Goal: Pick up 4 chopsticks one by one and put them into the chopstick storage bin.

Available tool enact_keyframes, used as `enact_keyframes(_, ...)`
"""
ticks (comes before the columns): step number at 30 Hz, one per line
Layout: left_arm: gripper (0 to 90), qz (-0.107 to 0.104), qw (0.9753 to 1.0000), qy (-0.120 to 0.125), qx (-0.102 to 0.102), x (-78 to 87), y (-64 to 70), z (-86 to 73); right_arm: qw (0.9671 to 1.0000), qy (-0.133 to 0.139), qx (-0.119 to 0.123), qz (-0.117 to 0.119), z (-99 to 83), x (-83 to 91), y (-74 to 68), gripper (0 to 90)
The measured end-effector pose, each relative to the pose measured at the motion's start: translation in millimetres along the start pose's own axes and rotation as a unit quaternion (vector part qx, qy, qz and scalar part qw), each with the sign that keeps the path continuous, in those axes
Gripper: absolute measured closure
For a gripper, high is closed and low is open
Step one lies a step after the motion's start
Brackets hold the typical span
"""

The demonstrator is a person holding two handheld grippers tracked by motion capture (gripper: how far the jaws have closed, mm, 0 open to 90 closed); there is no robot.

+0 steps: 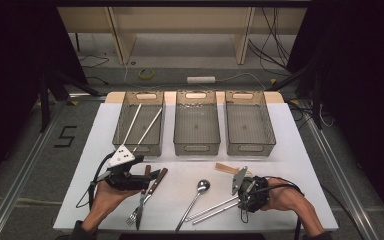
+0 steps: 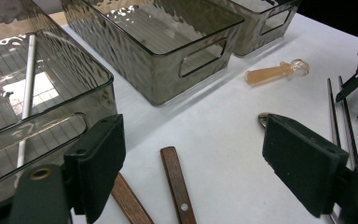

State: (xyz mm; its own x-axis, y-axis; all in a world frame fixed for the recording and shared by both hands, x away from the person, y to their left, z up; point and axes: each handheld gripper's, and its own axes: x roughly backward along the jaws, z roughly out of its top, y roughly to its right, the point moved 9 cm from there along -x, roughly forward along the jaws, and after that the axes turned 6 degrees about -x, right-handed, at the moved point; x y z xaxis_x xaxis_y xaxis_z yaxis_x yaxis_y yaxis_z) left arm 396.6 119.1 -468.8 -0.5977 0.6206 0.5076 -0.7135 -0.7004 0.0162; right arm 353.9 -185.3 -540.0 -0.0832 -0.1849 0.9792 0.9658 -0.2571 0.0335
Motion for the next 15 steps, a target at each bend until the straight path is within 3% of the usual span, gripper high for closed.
enact_keyframes(15,21.0,-0.011,0.9997,-0.008,-0.020,-1.4,9.7,-1.1,0.9995,-0.023,-0.011,0.019,1.1,-3.3,-1.8,65.9)
